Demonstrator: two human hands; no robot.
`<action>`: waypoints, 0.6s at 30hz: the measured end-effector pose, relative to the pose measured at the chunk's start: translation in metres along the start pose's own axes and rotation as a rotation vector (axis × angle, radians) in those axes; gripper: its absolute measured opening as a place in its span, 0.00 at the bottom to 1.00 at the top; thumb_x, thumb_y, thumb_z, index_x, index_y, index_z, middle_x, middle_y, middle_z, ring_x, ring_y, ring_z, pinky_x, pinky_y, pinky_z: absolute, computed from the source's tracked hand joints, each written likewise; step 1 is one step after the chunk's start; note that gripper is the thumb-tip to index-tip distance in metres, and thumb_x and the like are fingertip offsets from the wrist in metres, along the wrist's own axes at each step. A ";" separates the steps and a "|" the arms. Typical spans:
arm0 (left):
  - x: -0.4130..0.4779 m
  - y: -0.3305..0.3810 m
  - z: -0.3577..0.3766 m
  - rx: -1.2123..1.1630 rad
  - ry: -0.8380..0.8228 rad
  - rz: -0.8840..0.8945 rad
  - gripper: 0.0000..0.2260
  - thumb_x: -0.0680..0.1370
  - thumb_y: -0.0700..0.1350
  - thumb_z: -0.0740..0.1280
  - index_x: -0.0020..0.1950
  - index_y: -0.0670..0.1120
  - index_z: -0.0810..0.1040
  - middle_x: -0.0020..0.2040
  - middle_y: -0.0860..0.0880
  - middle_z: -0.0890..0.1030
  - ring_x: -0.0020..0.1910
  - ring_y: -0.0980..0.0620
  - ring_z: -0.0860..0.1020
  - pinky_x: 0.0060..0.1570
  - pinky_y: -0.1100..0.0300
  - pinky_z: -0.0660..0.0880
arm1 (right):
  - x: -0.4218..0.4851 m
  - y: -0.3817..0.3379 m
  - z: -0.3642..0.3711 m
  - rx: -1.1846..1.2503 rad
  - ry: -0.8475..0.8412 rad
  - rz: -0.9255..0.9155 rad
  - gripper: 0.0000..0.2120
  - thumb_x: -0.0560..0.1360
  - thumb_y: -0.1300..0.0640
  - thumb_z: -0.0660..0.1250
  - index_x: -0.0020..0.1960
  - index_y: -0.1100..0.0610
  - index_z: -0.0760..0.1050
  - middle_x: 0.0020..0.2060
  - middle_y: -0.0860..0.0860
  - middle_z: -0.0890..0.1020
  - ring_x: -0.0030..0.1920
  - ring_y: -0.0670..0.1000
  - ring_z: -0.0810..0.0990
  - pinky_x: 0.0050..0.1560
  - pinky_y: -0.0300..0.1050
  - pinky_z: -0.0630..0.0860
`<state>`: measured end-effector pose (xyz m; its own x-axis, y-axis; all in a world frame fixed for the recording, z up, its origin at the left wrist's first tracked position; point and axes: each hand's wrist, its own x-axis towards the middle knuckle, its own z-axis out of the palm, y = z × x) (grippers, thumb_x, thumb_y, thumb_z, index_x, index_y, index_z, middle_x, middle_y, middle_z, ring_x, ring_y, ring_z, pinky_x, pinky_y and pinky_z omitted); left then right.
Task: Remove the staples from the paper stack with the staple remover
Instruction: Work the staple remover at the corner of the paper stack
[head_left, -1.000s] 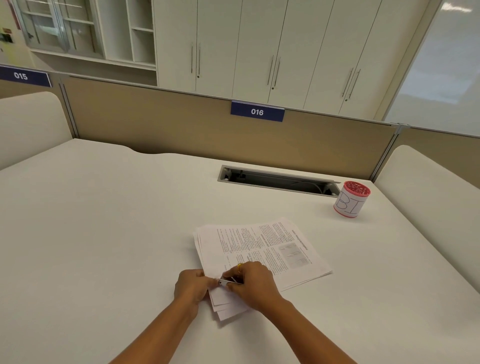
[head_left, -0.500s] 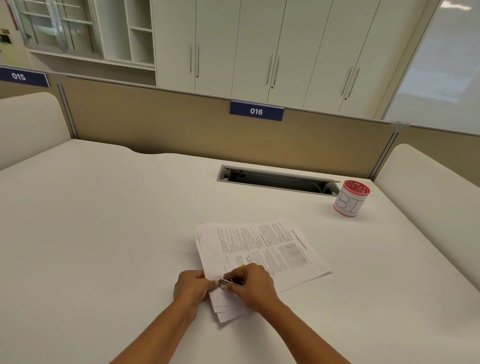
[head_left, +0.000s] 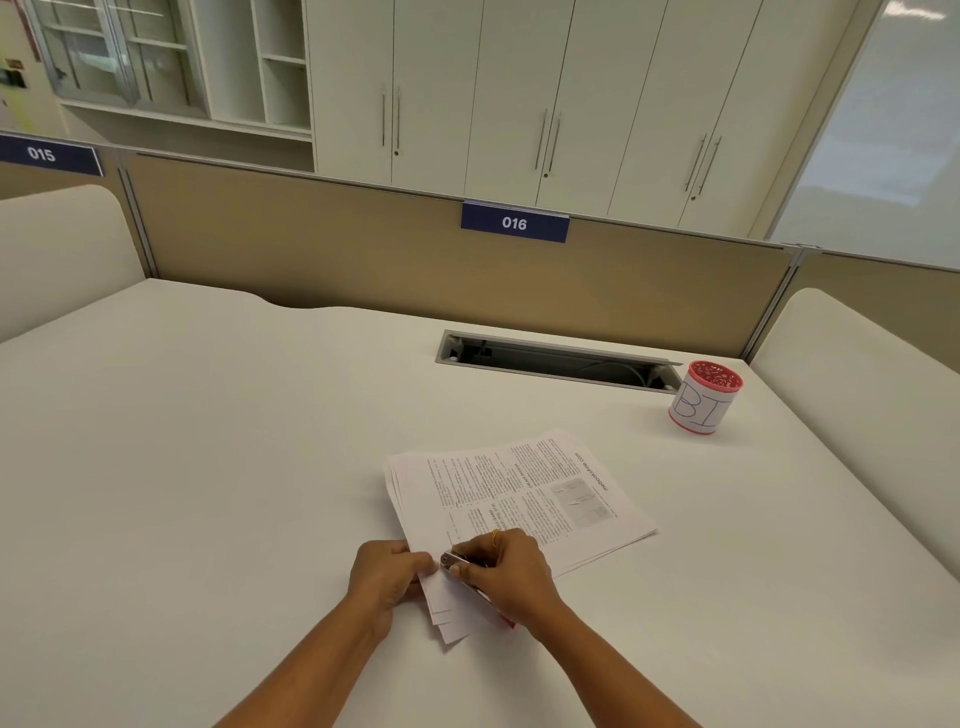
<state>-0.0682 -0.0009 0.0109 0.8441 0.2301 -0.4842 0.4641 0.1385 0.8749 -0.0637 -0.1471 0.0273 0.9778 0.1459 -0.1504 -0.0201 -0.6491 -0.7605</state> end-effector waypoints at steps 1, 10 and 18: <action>0.000 0.000 0.000 0.003 0.006 0.001 0.06 0.68 0.26 0.66 0.41 0.34 0.80 0.42 0.37 0.82 0.33 0.44 0.81 0.26 0.61 0.79 | 0.000 0.000 0.000 0.003 0.000 0.002 0.12 0.69 0.51 0.72 0.52 0.50 0.82 0.49 0.47 0.85 0.49 0.44 0.82 0.51 0.41 0.76; 0.002 -0.002 0.001 0.011 0.015 0.023 0.08 0.66 0.26 0.66 0.35 0.38 0.80 0.41 0.37 0.83 0.37 0.40 0.82 0.39 0.52 0.80 | 0.001 -0.004 0.003 -0.251 0.031 -0.103 0.13 0.72 0.48 0.68 0.55 0.47 0.80 0.52 0.45 0.84 0.52 0.44 0.81 0.53 0.37 0.73; 0.001 -0.003 0.001 0.014 0.012 0.034 0.08 0.67 0.27 0.67 0.38 0.38 0.80 0.40 0.40 0.83 0.36 0.41 0.83 0.34 0.56 0.80 | 0.000 0.000 0.005 -0.087 0.046 -0.038 0.13 0.70 0.48 0.71 0.53 0.48 0.81 0.49 0.46 0.85 0.49 0.44 0.81 0.47 0.36 0.73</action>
<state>-0.0686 -0.0021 0.0084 0.8561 0.2463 -0.4544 0.4392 0.1171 0.8907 -0.0649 -0.1432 0.0243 0.9860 0.1386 -0.0922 0.0331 -0.7062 -0.7073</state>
